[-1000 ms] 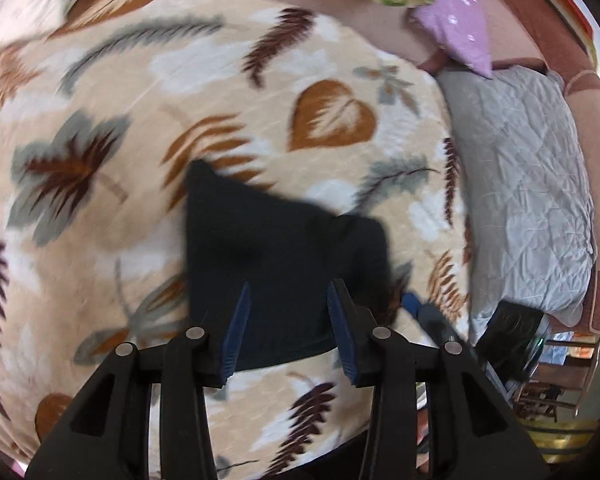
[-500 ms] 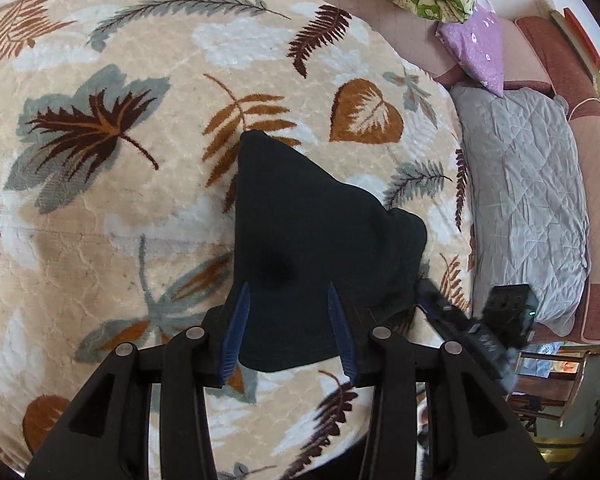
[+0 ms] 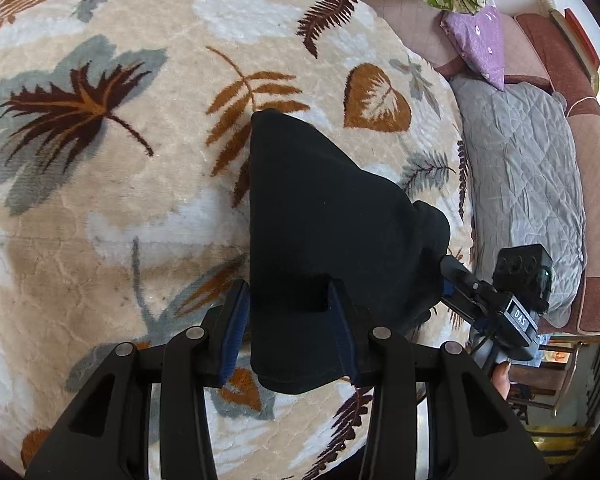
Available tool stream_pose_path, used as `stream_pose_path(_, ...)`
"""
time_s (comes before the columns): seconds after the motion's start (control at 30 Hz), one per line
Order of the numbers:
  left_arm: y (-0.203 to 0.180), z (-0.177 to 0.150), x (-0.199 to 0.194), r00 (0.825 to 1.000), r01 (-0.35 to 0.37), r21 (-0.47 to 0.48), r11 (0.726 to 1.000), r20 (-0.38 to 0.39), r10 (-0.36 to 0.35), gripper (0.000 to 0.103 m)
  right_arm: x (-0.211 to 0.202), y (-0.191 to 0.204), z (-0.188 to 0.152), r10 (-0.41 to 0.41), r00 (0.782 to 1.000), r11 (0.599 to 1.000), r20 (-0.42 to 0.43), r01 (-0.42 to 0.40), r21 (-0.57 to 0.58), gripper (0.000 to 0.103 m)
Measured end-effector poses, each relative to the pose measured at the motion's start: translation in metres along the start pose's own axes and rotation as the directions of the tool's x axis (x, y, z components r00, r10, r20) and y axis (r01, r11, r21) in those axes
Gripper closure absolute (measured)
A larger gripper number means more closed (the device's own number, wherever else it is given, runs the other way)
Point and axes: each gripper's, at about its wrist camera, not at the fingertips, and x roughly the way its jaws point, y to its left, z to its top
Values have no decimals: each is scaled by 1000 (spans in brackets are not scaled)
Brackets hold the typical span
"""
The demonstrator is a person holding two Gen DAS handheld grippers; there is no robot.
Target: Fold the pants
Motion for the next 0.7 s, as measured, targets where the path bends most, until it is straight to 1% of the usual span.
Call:
stream_pose_path(0.07, 0, 1, 1, 1000, 8, 6, 1000, -3, -8, 65, 8, -2, 1, 13, 999, 1000, -32, -12, 6, 46)
stream_pose_path(0.17, 0, 3, 3, 1000, 13, 26, 1000, -9, -13, 65, 14, -2, 2, -7, 999, 1000, -53, 6, -14, 45)
stream_pose_path(0.23, -3, 4, 4, 1000, 2, 55, 998, -18, -1, 64, 18, -2, 5, -16, 997, 999, -74, 14, -28, 43)
stream_pose_path(0.27, -4, 4, 6, 1000, 0, 67, 998, -23, 1, 59, 20, -3, 7, -28, 996, 999, -82, 26, -34, 43)
stream_pose_path(0.3, -6, 4, 7, 999, -14, 78, 997, -31, 17, 58, 21, -4, 8, -31, 996, 999, -89, 28, -36, 43)
stream_pose_path(0.37, -9, 6, 11, 999, -32, 101, 994, -37, 36, 58, 24, -4, 10, -31, 994, 999, -102, 28, -38, 42)
stream_pose_path(0.53, -13, 8, 11, 999, -7, 115, 993, -49, 13, 58, 31, 2, 14, -41, 992, 997, -120, 34, -63, 42)
stream_pose_path(0.63, -10, 10, 14, 999, 16, 107, 994, -52, -11, 51, 31, 4, 15, -29, 991, 997, -130, 19, -80, 39)
stream_pose_path(0.7, -8, 12, 20, 999, 17, 101, 995, -50, -12, 51, 33, 6, 15, -34, 990, 995, -136, 22, -92, 37)
